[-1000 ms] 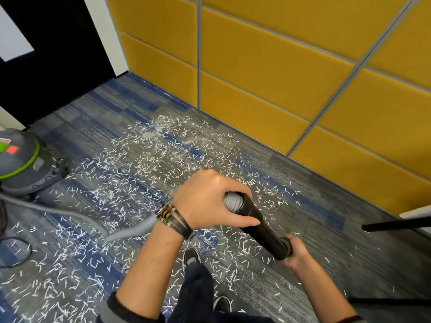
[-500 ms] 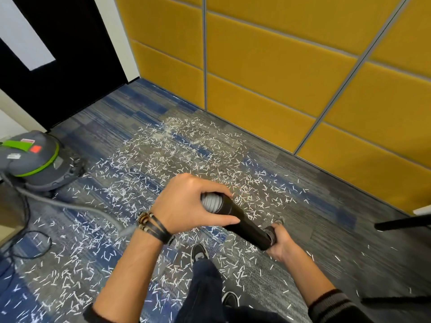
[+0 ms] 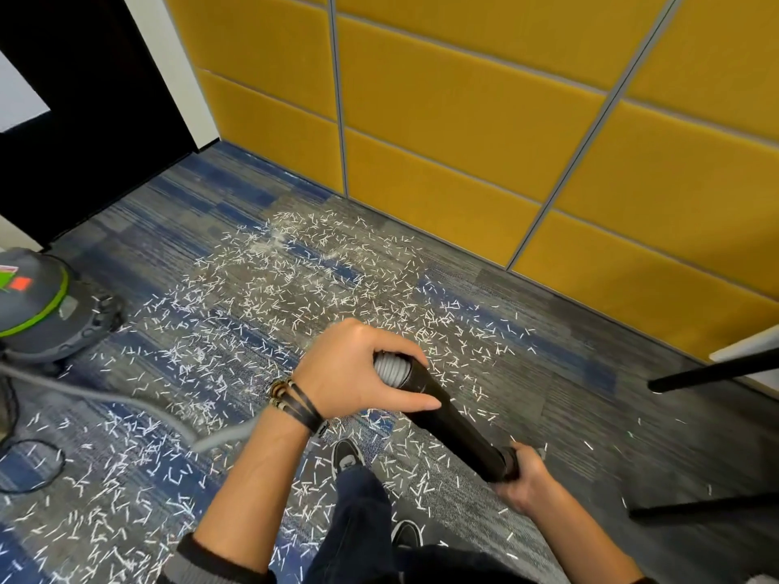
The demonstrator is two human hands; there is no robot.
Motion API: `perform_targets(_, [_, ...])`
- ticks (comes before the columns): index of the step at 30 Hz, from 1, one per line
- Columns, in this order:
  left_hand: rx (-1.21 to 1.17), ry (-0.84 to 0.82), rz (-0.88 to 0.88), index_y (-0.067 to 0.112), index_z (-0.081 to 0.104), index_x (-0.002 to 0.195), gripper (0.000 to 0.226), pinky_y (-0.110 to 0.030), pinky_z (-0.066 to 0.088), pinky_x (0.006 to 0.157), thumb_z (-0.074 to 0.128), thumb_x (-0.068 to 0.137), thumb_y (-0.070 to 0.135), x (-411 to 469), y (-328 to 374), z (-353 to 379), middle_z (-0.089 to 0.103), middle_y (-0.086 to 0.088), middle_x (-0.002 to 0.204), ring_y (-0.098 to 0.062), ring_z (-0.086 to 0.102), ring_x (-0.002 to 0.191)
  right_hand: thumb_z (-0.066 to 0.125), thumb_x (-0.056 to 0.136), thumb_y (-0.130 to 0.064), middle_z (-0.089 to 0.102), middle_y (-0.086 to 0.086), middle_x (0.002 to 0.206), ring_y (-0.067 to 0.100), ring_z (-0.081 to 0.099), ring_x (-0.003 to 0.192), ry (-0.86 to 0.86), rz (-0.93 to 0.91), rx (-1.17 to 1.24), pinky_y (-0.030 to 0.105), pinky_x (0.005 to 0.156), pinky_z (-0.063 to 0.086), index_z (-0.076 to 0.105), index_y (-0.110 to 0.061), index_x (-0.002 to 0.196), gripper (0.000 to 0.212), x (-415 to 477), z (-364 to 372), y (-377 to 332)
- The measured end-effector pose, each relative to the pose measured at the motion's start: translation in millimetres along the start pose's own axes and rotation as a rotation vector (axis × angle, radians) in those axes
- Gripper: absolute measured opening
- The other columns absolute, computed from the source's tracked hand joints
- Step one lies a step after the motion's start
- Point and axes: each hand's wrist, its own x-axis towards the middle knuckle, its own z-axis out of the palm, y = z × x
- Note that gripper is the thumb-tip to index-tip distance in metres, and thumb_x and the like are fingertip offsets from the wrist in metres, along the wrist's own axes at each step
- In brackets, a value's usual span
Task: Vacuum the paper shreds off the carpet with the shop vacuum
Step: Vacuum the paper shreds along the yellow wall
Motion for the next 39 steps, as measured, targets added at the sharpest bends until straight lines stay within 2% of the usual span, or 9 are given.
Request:
perform_targets(3, [-0.053,0.020,-0.018,0.040,0.081,0.099,0.048,-0.026,0.060,0.080,0.081,0.064,0.074,6.8,-7.4,3.4,0.077,0.025,0.089,0.003,0.072,0.084,0.039,0.104,-0.023,0.066,0.017,0.070,0.030,0.064,0.041,0.052,-0.048,0.036,0.042,0.032,0.049,0.045,-0.010,0.106,0.014,2.4,-5.2,-6.8])
perform_targets(8, [-0.040,-0.057,-0.005,0.040,0.080,0.098,0.044,-0.030,0.060,0.081,0.084,0.066,0.070,12.7,-11.0,24.8,0.076,0.027,0.086,0.003,0.072,0.081,0.039,0.104,-0.028,0.059,0.019,0.106,0.038,0.065,0.079,0.051,-0.057,0.080,0.052,0.042,0.054,0.042,-0.010,0.127,0.029,10.0,-18.9,-14.2])
perform_targets(16, [-0.031,-0.013,0.070,0.038,0.081,0.097,0.046,-0.020,0.058,0.081,0.082,0.065,0.071,29.8,6.1,25.0,0.076,0.026,0.085,0.004,0.072,0.081,0.042,0.104,-0.024,0.068,0.017,0.065,0.031,0.065,0.042,0.096,-0.074,0.017,0.046,0.033,0.050,0.049,-0.007,0.104,0.018,-6.0,-23.3,-31.3])
perform_targets(21, [0.035,-0.072,0.108,0.038,0.080,0.099,0.046,-0.016,0.055,0.077,0.080,0.068,0.072,43.4,16.3,52.4,0.076,0.024,0.082,0.004,0.070,0.077,0.041,0.104,-0.032,0.062,0.018,0.106,0.037,0.063,0.083,0.144,-0.138,0.013,0.055,0.073,0.053,0.042,-0.014,0.124,0.027,4.3,-36.7,-56.5])
perform_targets(27, [0.109,-0.187,0.022,0.042,0.079,0.105,0.037,-0.025,0.057,0.080,0.085,0.075,0.062,44.1,3.9,80.7,0.076,0.021,0.086,0.000,0.069,0.079,0.032,0.106,-0.031,0.064,0.016,0.112,0.035,0.061,0.079,0.196,-0.056,-0.053,0.052,0.075,0.053,0.046,-0.010,0.131,0.035,22.2,-41.2,-50.4])
perform_targets(29, [0.103,-0.148,-0.014,0.042,0.079,0.105,0.039,-0.025,0.058,0.079,0.085,0.072,0.062,35.9,1.4,63.9,0.076,0.021,0.088,0.001,0.069,0.081,0.032,0.107,-0.028,0.062,0.017,0.099,0.036,0.061,0.077,0.165,-0.045,-0.047,0.050,0.059,0.054,0.045,-0.010,0.126,0.029,11.3,-26.9,-34.9])
perform_targets(34, [0.079,-0.014,-0.060,0.046,0.077,0.101,0.053,-0.026,0.062,0.081,0.071,0.061,0.081,0.6,-0.6,1.8,0.075,0.026,0.091,0.007,0.070,0.085,0.036,0.106,-0.023,0.059,0.017,0.090,0.035,0.061,0.077,0.021,-0.039,-0.041,0.048,0.055,0.055,0.043,-0.010,0.110,0.015,-14.8,22.2,1.6])
perform_targets(37, [0.135,0.058,-0.036,0.042,0.080,0.100,0.053,-0.020,0.059,0.081,0.076,0.065,0.082,-27.3,7.4,-26.9,0.076,0.027,0.091,0.010,0.070,0.085,0.037,0.106,-0.025,0.059,0.017,0.088,0.034,0.061,0.079,-0.063,-0.024,-0.046,0.054,0.074,0.056,0.045,-0.008,0.098,0.020,-23.7,49.3,15.3])
perform_targets(39, [0.178,0.079,-0.013,0.041,0.080,0.101,0.051,-0.020,0.058,0.078,0.075,0.066,0.079,-43.9,13.8,-41.6,0.076,0.026,0.090,0.007,0.071,0.083,0.038,0.106,-0.030,0.059,0.015,0.088,0.032,0.060,0.079,-0.111,-0.010,-0.061,0.049,0.071,0.058,0.046,-0.006,0.097,0.027,-30.5,66.1,25.7])
